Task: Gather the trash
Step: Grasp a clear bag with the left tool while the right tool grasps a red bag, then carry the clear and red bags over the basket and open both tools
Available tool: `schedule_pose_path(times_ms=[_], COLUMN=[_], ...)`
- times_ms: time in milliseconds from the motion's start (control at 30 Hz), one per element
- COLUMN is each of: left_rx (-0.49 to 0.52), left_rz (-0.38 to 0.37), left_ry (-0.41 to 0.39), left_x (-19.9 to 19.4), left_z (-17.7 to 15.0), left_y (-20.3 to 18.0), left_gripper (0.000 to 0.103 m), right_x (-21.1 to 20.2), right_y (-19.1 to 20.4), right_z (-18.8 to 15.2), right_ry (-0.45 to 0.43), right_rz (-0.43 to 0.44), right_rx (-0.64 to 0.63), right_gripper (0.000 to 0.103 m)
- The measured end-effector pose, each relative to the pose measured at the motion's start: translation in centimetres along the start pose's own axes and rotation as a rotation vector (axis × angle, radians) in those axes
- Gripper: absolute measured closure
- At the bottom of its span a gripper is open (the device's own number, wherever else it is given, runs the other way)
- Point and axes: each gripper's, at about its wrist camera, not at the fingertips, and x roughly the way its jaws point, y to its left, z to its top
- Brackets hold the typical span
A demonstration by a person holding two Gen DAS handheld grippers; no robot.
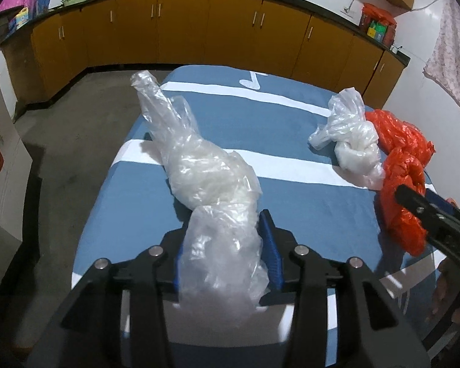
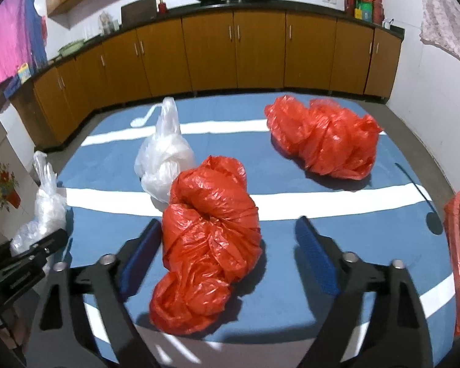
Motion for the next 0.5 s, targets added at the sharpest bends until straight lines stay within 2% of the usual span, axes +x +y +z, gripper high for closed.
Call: schedule_pose_path(times_ms=[33,67,100,233,500], left_rx=[0.002,0.005,0.007,0.006,0.006], left_rz=[-0.004,-0.011,-0.018,-0.031,-0.053], left_ry=[0.000,0.001,0.003,0.000,-0.028], left_x=[0.1,0.2,0.3,0.2,-1.0], left_z=[0.1,0.1,0.2,0.0,-0.5], left_y=[-0.1,0.0,-0.1,-0.2,-0.9], left_gripper=[0.062,0.068,0.069,0.072,0.073], right_x=[0.2,0.4,0.4,-0.2,-2.4], right_y=[0.0,-0.1,-0.2,-0.4,-3.3], right_z=[-0.1,-0.2,-0.3,-1.0,-2.0], right_ry=[0.013,0.023,0.029,0.020,-0.006], right_rz=[0.010,0.015,0.021,0.024,-0.004], right_rx=[0.002,0.001,-0.005,-0.035,0.016], right_gripper=[0.033,0.041,0.045,0.048,0.048])
